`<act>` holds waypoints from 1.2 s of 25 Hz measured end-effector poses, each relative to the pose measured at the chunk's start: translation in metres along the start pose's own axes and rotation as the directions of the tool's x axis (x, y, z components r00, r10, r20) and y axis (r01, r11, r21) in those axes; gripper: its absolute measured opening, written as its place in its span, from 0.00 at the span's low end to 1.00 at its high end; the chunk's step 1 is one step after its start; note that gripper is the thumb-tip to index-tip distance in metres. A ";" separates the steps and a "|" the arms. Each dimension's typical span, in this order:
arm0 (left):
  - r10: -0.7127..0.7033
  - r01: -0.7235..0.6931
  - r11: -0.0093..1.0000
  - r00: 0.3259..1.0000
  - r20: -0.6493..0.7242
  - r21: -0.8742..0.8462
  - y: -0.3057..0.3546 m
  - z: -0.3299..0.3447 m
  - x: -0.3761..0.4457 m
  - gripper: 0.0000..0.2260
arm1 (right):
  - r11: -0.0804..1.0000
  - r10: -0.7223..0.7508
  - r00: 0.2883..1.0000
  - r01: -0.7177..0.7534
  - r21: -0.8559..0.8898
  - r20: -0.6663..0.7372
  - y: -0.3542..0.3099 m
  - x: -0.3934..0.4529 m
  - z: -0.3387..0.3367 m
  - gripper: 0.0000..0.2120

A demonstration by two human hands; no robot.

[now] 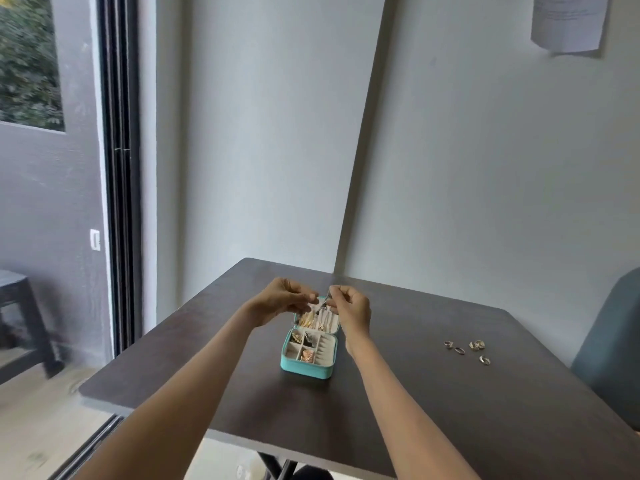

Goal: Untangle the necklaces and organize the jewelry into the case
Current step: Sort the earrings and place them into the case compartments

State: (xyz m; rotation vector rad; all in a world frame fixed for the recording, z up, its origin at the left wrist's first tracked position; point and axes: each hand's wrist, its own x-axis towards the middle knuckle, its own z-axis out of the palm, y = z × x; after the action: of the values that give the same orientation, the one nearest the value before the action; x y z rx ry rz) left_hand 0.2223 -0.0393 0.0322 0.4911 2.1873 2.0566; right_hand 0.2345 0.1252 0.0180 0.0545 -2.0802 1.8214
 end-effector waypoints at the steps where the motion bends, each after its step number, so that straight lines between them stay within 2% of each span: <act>1: -0.029 0.029 0.999 1.000 -0.001 0.035 -0.004 -0.003 -0.007 0.03 | 1.000 0.019 1.000 -0.019 -0.014 -0.002 0.005 -0.005 0.009 0.06; 4: -0.100 0.101 0.983 0.995 -0.018 0.152 -0.016 -0.003 -0.018 0.02 | 0.997 0.061 0.998 -0.062 -0.054 -0.018 0.013 -0.019 0.028 0.08; 6: -0.131 0.138 0.938 0.990 -0.044 0.317 -0.022 0.001 -0.017 0.02 | 0.994 0.088 0.995 -0.091 -0.057 -0.040 0.018 -0.025 0.033 0.06; 8: -0.124 0.144 0.821 0.990 -0.073 0.552 -0.024 0.003 -0.012 0.05 | 0.988 0.097 0.995 -0.100 -0.118 -0.035 0.019 -0.028 0.034 0.06; 10: -0.102 0.121 0.685 0.992 -0.070 0.719 -0.025 0.005 -0.007 0.08 | 0.983 0.085 0.996 -0.082 -0.167 0.008 0.021 -0.028 0.034 0.07; 13: -0.134 0.116 0.519 0.990 -0.053 0.847 -0.025 0.007 -0.005 0.08 | 0.977 0.059 0.997 -0.046 -0.206 0.055 0.024 -0.028 0.033 0.07; 15: -0.175 0.125 0.458 0.983 -0.048 0.880 -0.023 0.005 -0.005 0.10 | 0.978 0.057 0.997 -0.044 -0.204 0.058 0.026 -0.029 0.031 0.06; 17: -0.209 0.135 0.451 0.977 -0.043 0.882 -0.021 -0.001 -0.004 0.12 | 0.981 0.061 0.996 -0.046 -0.188 0.072 0.025 -0.029 0.030 0.06; 22: -0.186 0.126 0.523 0.982 -0.032 0.843 -0.015 -0.014 -0.004 0.13 | 0.979 0.066 0.991 -0.042 -0.200 0.115 0.025 -0.028 0.034 0.03; 27: -0.253 0.135 0.567 0.967 0.015 0.813 -0.015 -0.014 -0.007 0.12 | 0.939 0.077 0.976 -0.002 -0.343 0.203 0.031 -0.028 0.037 0.04; 30: -0.286 0.181 0.600 0.958 -0.003 0.779 -0.016 -0.013 -0.008 0.11 | 0.894 0.077 0.967 0.040 -0.446 0.241 0.028 -0.031 0.032 0.07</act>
State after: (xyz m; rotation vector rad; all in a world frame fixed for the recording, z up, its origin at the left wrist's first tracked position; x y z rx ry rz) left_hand 0.2236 -0.0551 0.0167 0.3308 2.7886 0.8213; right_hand 0.2481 0.0926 -0.0208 0.1523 -2.6418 1.3536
